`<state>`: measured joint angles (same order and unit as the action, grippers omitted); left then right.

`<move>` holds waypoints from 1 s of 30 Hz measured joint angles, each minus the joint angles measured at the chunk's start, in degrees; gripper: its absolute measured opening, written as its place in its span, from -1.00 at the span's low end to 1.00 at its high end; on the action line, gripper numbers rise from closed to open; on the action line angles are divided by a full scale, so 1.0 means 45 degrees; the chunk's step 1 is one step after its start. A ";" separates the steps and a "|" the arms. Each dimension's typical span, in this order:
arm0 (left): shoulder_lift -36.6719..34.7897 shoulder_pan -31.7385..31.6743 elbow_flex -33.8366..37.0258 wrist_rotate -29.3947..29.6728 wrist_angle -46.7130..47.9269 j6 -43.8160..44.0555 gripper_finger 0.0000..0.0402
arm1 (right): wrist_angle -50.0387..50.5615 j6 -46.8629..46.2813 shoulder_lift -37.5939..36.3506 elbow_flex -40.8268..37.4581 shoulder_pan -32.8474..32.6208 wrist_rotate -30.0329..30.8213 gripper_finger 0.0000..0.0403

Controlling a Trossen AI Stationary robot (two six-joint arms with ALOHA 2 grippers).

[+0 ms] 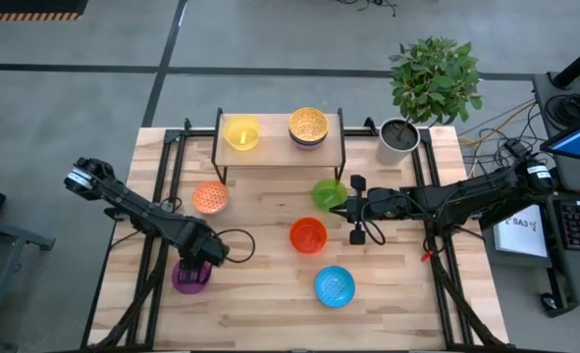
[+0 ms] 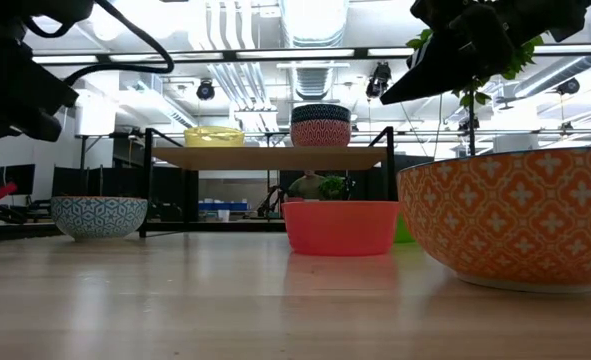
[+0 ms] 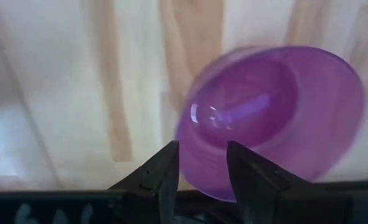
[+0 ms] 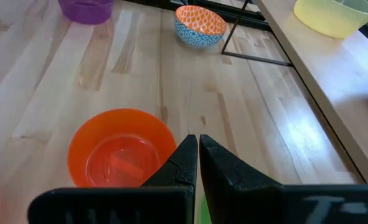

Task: Place and stack bowls onto a shelf
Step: Stack the violet bowl on top of the yellow bowl on the shelf

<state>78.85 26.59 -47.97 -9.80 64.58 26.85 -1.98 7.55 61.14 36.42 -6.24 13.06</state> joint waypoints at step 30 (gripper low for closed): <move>0.0102 0.0024 0.1225 0.0861 -0.2115 -0.0011 -0.94 | 0.0034 0.0000 0.0000 -0.0029 0.0000 0.0000 -0.96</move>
<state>79.31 26.70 -42.45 -5.93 55.06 26.80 -1.83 7.55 61.14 36.29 -6.24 13.06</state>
